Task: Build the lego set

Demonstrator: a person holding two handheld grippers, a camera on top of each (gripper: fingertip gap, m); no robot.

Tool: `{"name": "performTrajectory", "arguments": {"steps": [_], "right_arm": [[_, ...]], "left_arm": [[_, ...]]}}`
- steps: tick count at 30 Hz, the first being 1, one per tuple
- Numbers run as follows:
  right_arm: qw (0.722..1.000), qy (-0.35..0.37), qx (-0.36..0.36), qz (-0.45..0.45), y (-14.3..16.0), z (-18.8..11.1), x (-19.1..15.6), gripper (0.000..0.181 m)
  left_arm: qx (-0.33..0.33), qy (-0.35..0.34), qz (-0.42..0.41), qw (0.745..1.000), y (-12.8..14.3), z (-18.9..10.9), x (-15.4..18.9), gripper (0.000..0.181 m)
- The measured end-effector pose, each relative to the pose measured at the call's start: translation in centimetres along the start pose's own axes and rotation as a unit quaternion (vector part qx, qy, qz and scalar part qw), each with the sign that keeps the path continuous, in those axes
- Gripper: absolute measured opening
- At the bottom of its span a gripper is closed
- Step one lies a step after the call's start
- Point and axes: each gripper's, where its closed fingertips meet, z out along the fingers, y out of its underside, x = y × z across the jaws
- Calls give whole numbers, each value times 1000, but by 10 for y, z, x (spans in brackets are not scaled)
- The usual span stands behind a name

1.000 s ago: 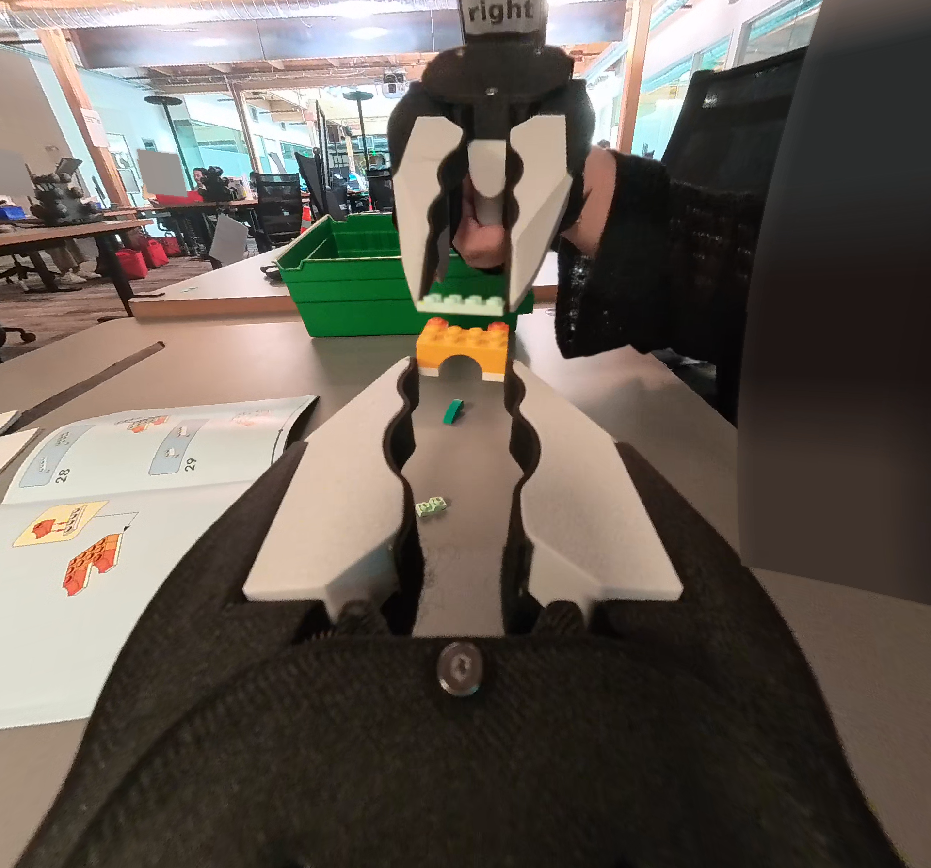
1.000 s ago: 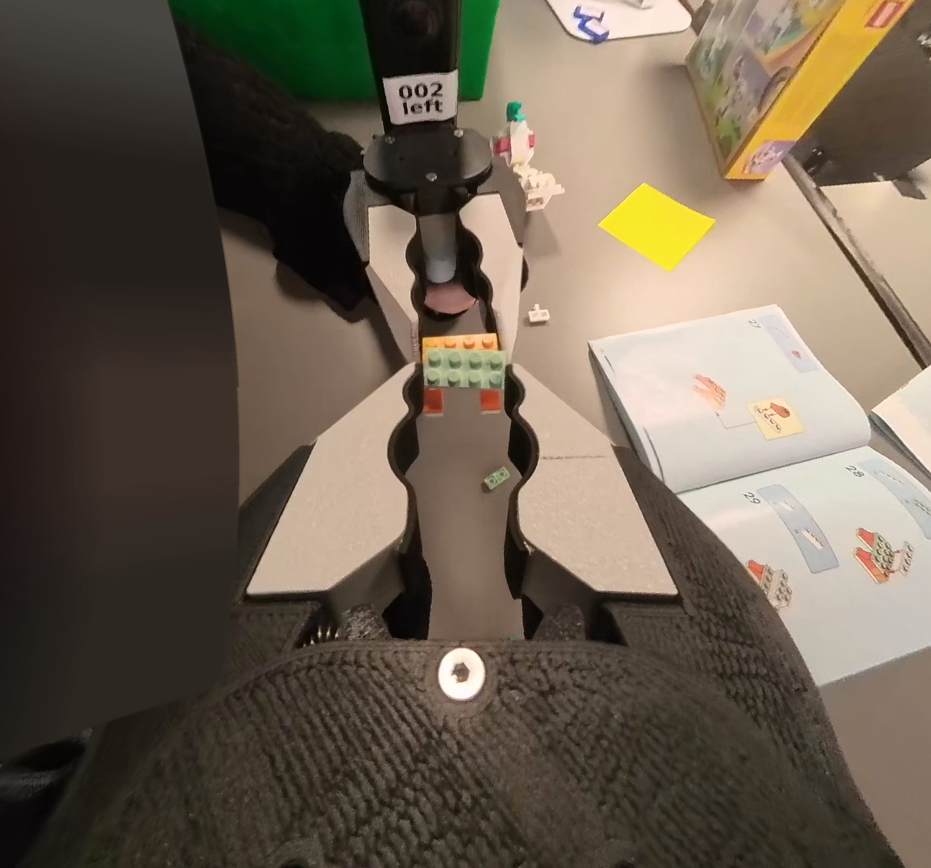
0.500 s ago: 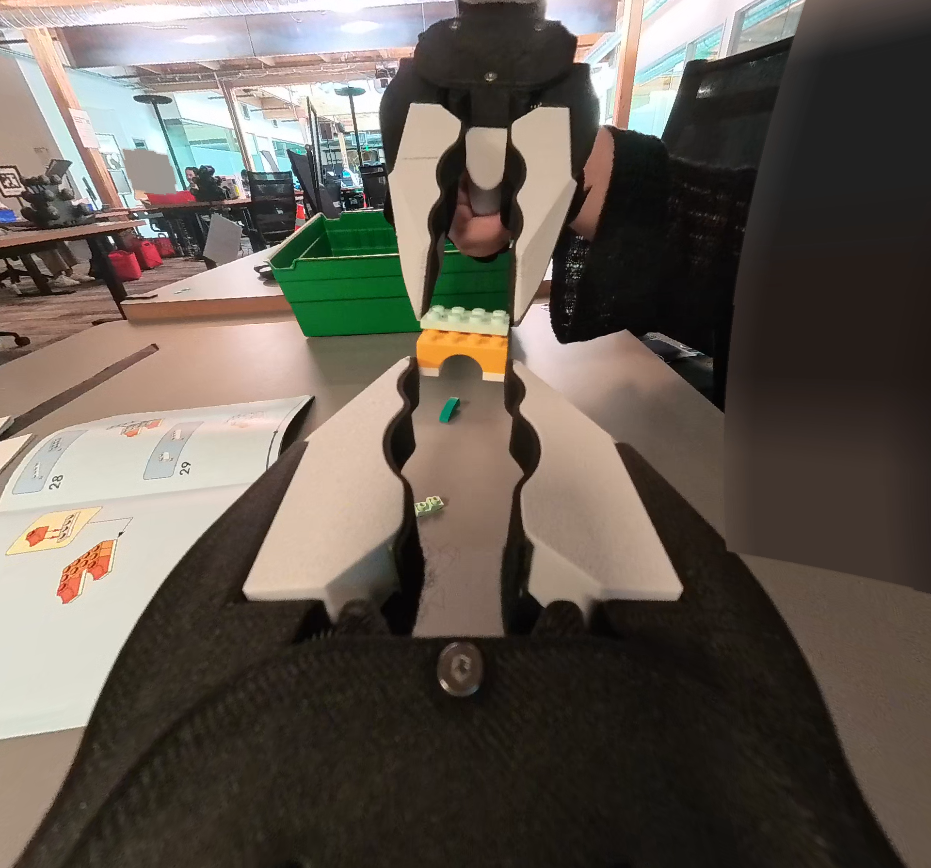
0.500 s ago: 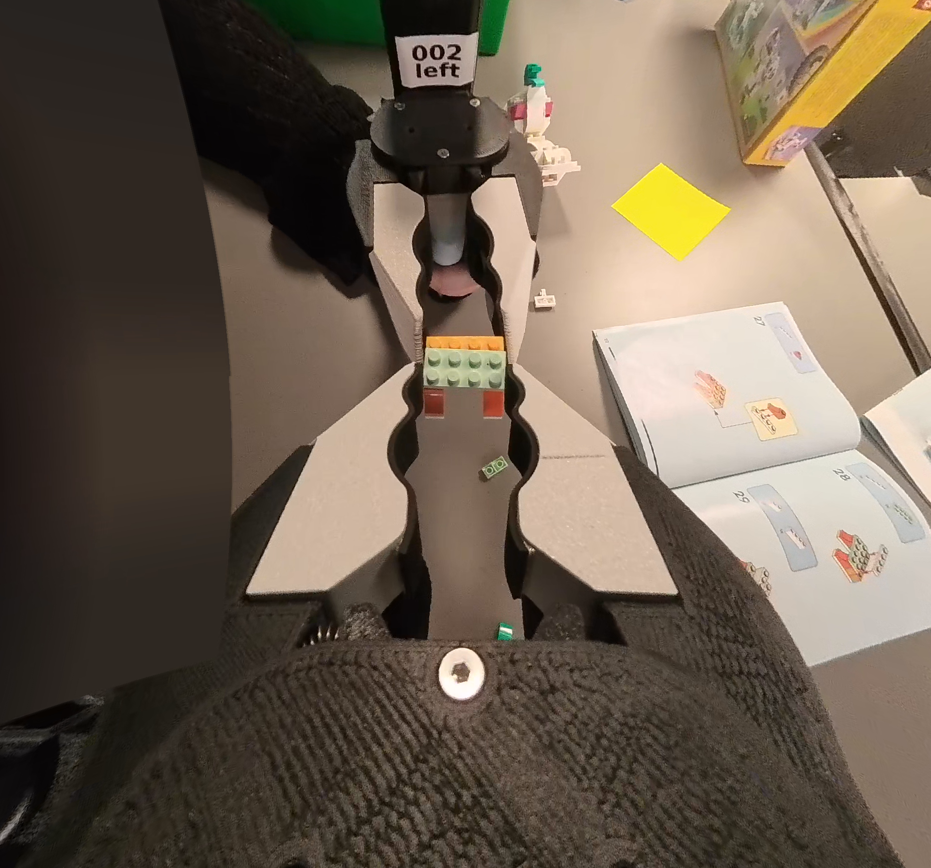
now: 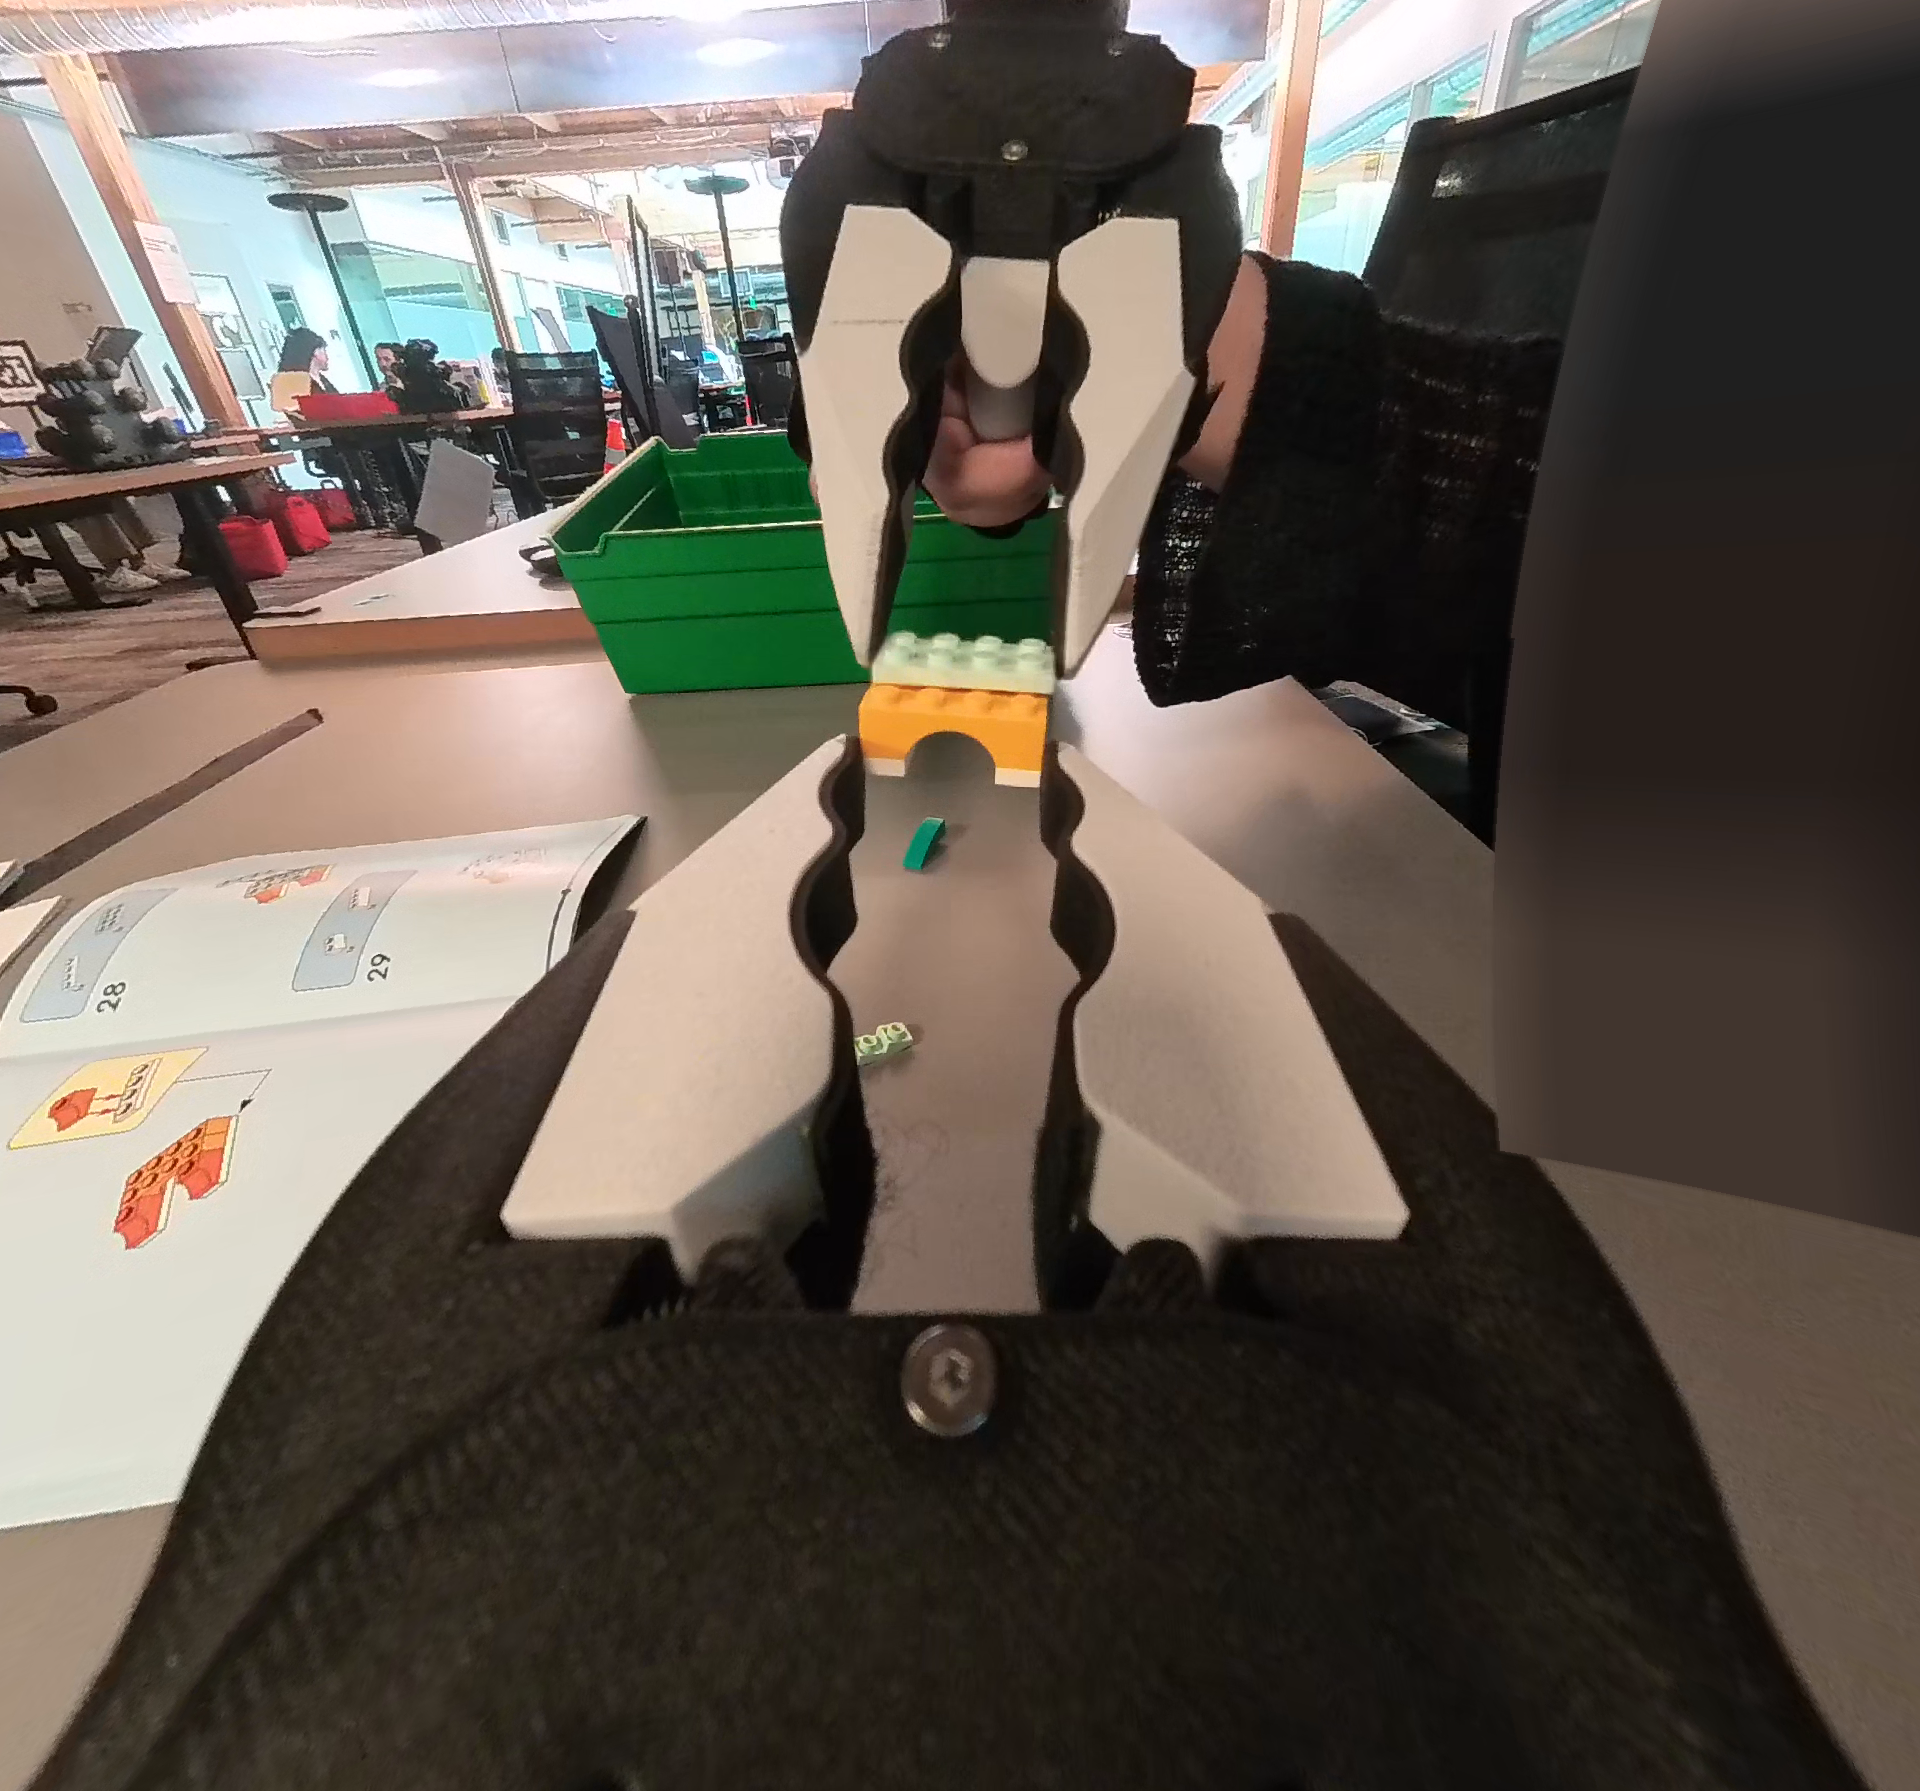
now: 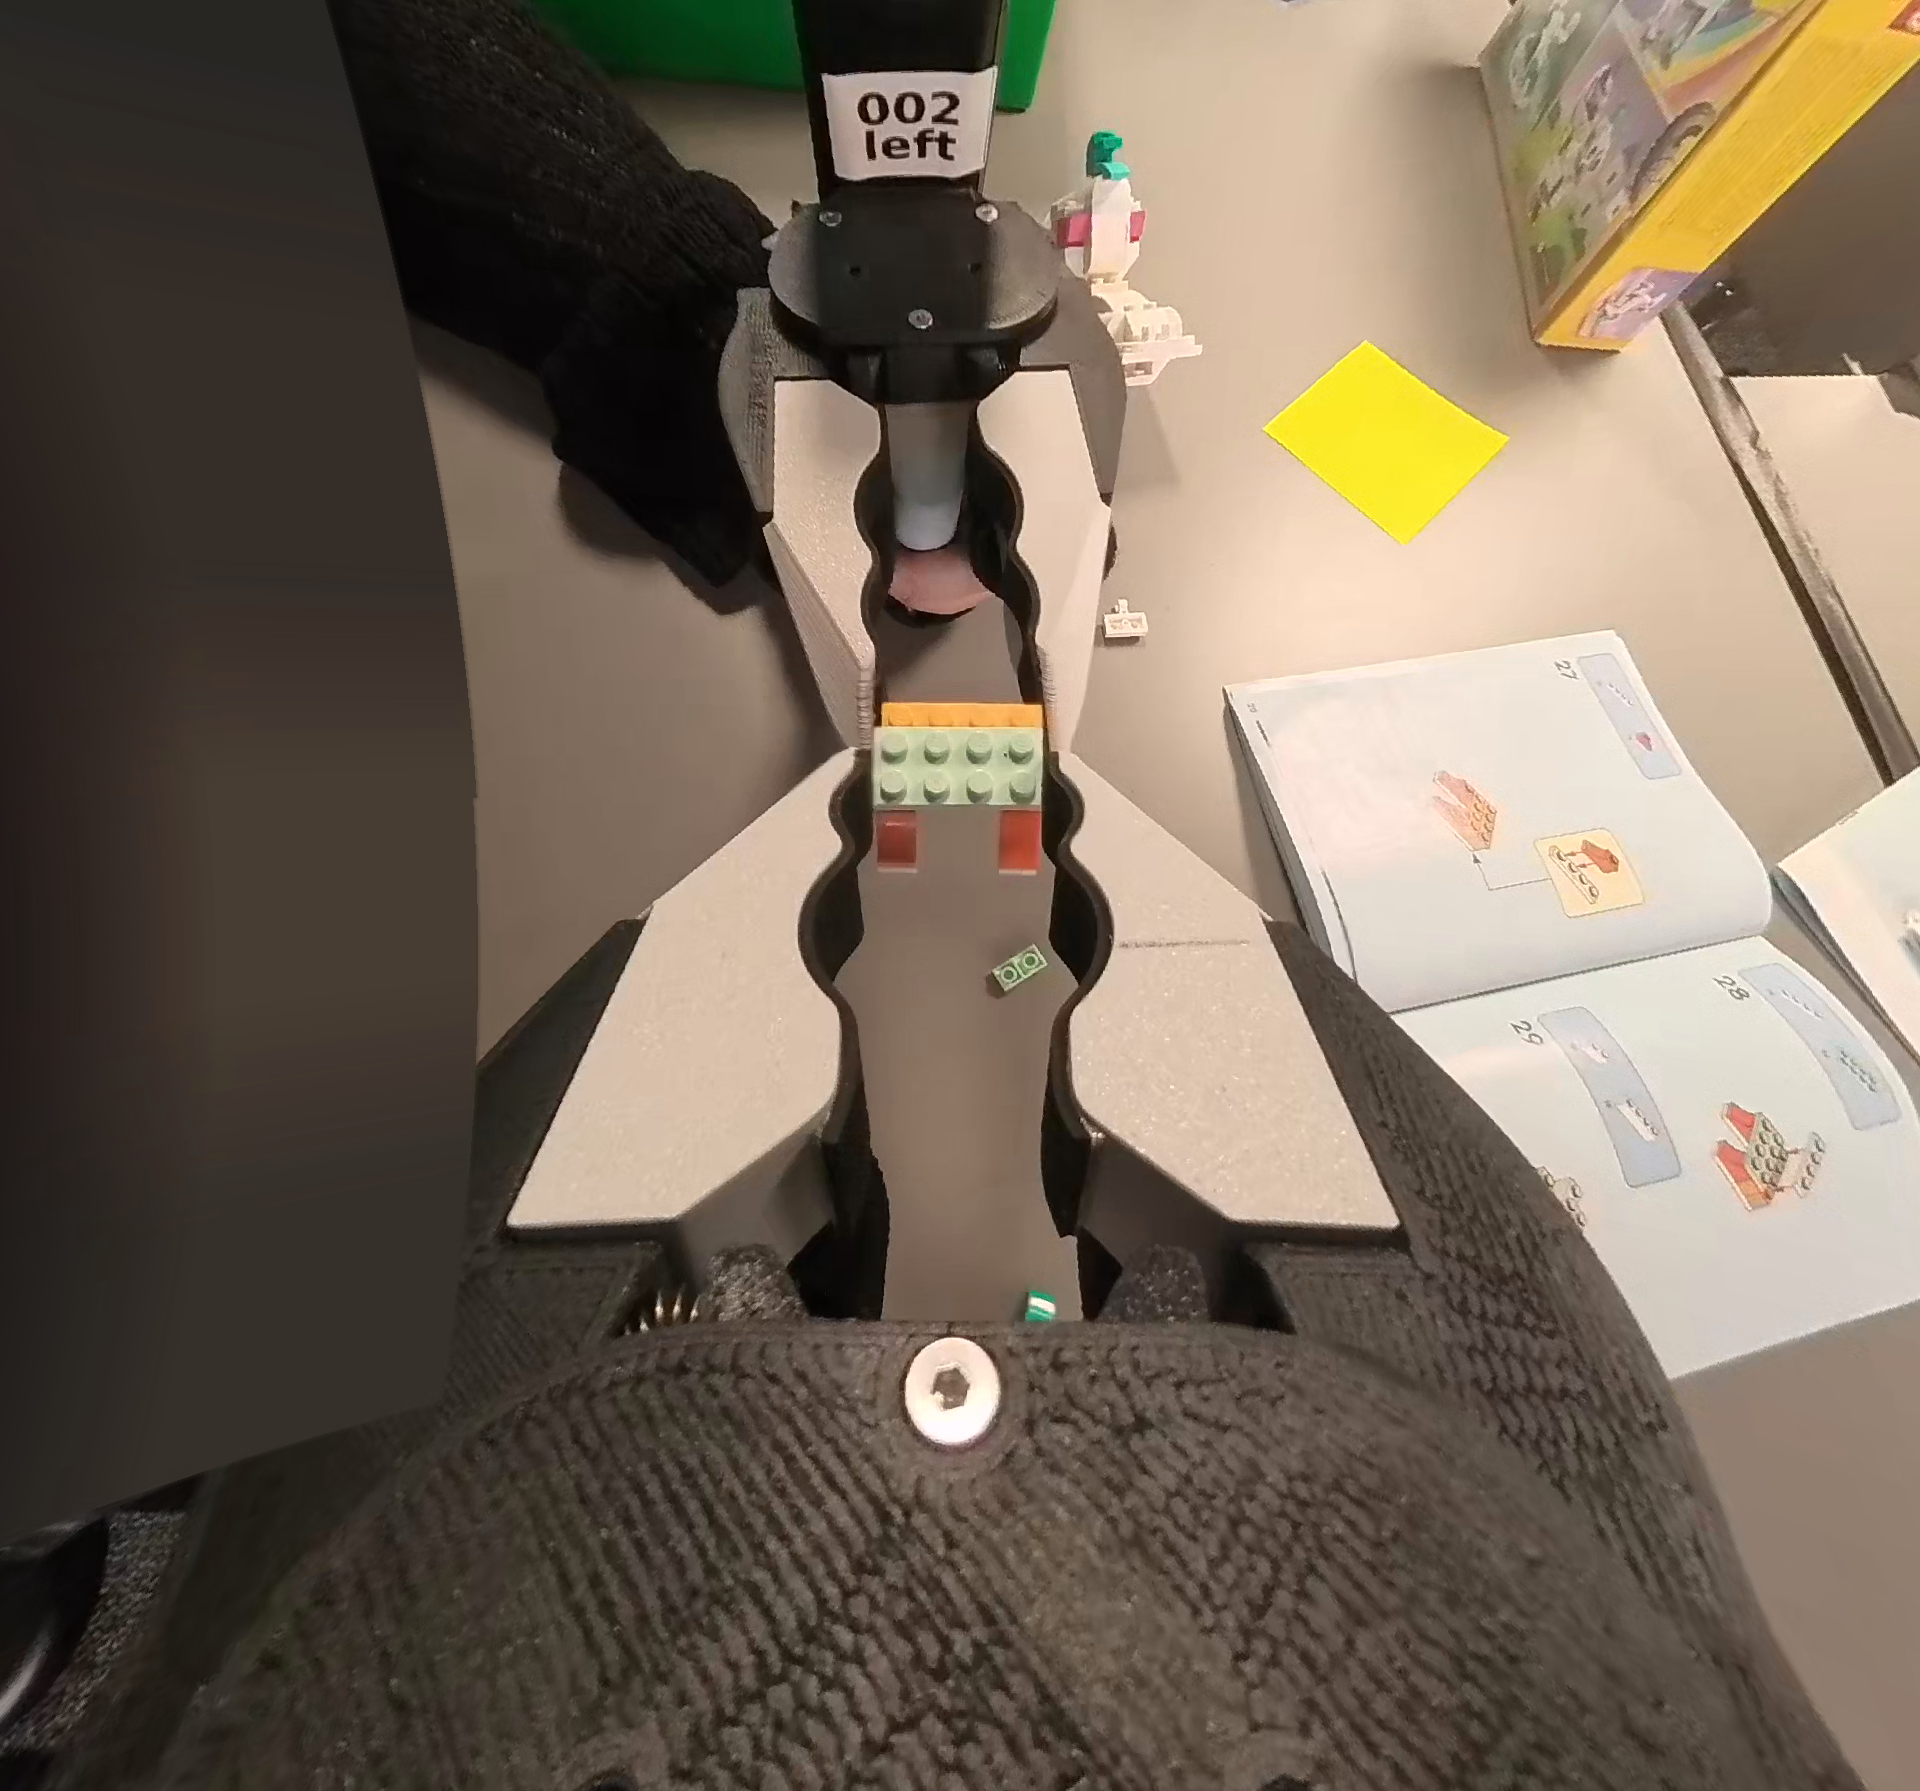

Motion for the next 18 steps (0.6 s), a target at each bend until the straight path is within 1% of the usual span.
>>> {"name": "performTrajectory", "arguments": {"steps": [1, 3, 7, 9, 10, 11, 12, 14, 16, 18], "right_arm": [[1000, 0, 0, 0, 0, 0, 0, 30], [1000, 2, 2, -1, 0, 0, 0, 32], [999, 27, 21, -14, -4, -2, 0, 52], [995, 85, 32, -45, -7, -3, 7, 61], [988, 131, 28, -80, -7, -3, 12, 63], [975, 183, 19, -123, -7, -3, 17, 64], [957, 235, 2, -170, -6, -3, 21, 65], [911, 319, -51, -258, 1, 2, 26, 68], [857, 379, -113, -330, 9, 8, 30, 67], [809, 424, -150, -378, 10, 11, 34, 66]], "left_arm": [[0, 0, 0, 1000, 0, 0, 0, 33], [0, -1, 0, 1000, 0, 0, 0, 33], [5, -10, -9, 1000, -1, -1, -4, 33], [9, -22, -22, 999, -2, -1, -9, 32], [11, -29, -30, 999, -2, -2, -13, 33], [14, -35, -38, 999, -3, -3, -16, 33], [17, -42, -45, 998, -3, -4, -18, 32], [20, -50, -55, 997, -4, -4, -22, 33], [20, -55, -59, 997, -4, -5, -24, 33], [18, -57, -59, 996, -3, -5, -24, 32]]}}
